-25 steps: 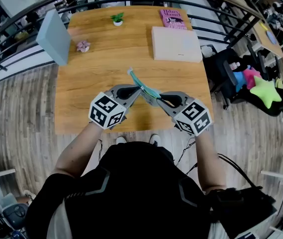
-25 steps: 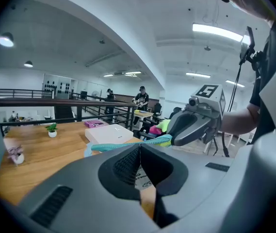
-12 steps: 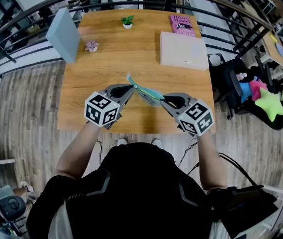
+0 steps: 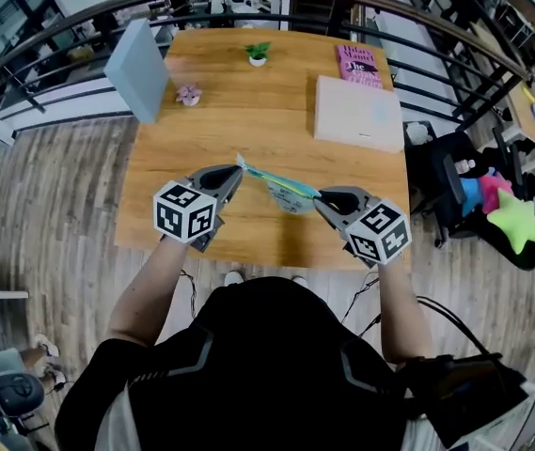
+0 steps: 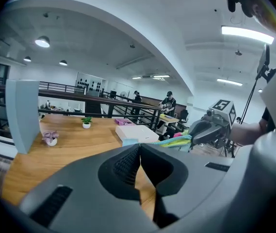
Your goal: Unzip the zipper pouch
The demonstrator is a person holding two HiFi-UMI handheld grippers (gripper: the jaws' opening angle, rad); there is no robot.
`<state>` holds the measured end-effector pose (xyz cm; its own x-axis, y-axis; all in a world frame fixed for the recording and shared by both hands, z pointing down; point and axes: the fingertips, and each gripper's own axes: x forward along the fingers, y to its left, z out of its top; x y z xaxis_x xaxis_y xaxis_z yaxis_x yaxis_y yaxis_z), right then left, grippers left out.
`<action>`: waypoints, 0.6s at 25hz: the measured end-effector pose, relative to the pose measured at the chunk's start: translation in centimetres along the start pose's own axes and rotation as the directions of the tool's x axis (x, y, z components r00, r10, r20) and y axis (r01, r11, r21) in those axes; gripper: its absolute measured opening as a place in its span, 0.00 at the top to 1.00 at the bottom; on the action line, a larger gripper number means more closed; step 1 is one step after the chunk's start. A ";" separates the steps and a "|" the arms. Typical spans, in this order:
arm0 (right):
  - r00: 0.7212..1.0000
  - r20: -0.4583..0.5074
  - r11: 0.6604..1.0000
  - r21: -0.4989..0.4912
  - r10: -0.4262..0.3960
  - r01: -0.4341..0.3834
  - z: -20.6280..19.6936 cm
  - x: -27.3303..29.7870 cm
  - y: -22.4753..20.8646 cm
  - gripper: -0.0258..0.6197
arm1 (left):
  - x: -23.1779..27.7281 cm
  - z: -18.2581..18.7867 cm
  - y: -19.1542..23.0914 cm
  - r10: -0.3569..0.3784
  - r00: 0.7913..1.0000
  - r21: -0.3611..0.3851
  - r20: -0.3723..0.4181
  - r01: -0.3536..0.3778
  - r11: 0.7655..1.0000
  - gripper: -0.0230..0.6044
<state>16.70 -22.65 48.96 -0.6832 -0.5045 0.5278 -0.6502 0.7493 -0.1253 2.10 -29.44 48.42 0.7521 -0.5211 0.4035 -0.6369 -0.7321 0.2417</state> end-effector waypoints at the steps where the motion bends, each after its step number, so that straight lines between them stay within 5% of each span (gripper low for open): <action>1: 1.000 0.002 1.000 0.006 0.005 -0.005 -0.1 0.0 0.0 0.88 | -0.2 -0.2 0.2 0.004 1.000 -0.002 -0.001 -0.004 1.000 0.91; 15: 0.999 -0.012 0.999 -0.028 -0.036 0.036 0.2 3.3 -4.0 0.88 | 2.1 -0.8 2.8 0.086 0.996 0.029 -0.035 -0.085 0.996 0.91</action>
<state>16.94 -27.38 51.03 -0.6551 -0.5263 0.5421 -0.6647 0.7425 -0.0823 1.72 -32.22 50.69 0.6880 -0.5668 0.4531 -0.6935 -0.6975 0.1806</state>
